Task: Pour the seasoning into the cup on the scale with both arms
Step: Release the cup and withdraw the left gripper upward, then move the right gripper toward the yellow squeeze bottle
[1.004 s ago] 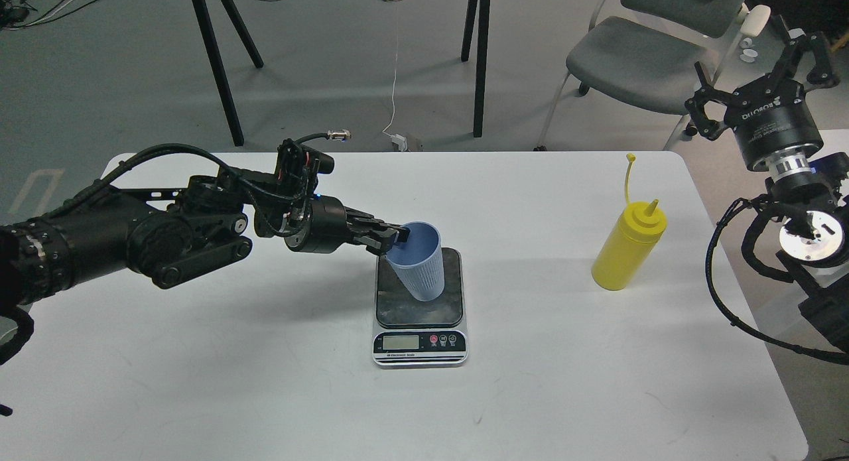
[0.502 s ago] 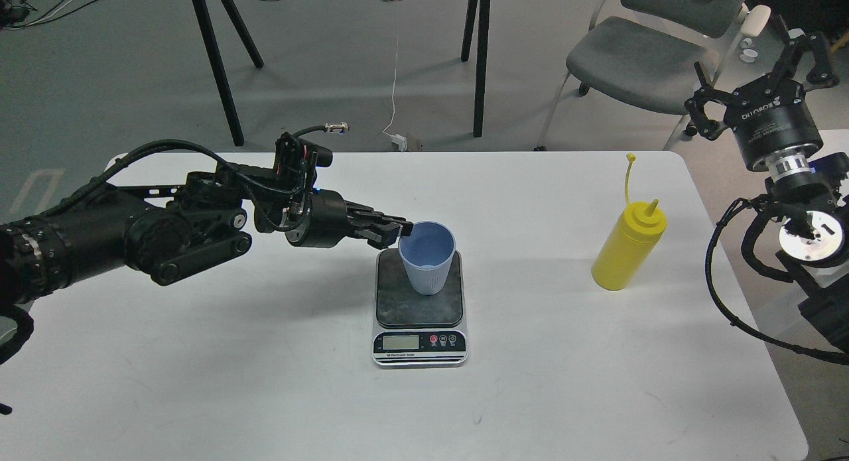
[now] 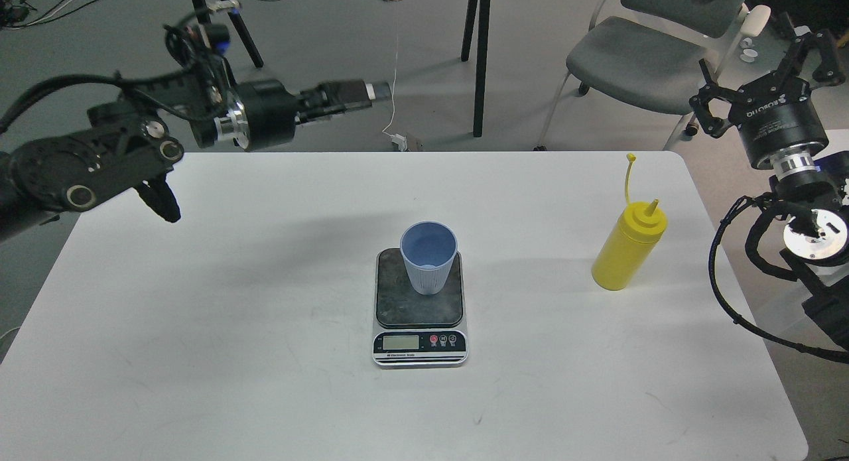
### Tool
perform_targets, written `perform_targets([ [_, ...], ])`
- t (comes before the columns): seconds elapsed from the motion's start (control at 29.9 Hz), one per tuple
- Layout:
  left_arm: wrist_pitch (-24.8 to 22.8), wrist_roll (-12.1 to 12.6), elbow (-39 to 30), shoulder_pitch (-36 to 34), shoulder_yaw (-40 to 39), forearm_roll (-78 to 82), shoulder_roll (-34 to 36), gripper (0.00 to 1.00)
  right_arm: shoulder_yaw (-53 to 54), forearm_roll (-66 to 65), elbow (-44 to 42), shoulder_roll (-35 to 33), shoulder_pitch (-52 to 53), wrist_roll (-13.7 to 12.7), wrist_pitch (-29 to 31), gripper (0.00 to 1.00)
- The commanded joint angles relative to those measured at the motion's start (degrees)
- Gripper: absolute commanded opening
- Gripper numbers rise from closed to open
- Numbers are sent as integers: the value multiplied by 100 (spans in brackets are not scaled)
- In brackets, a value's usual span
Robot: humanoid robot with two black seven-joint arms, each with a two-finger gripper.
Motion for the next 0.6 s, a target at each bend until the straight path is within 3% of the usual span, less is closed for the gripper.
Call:
perform_targets([
  [0.0,-41,0,1304,194,-541,-2114,-75,79,174,395,16,-80,-174,-17,0,99],
  [0.1,-112,0,2492,309,-541,-3339,-566,80,149,1255,173,-360,-385,-43,0,99],
  [0.2,-243,0,3136,510,-550,-3745,-857,83,131,2125,725,-878,-832,-69,0,99],
  [0.37,-332,0,3260,854,-576,-3755,-911,84,148,3418,1851,-1626,-2053,-78,0,100],
  [0.57,-305,0,3269,863,-576,-3755,-937,85,464,3702,3038,-1707,-3777,-8,0,100],
])
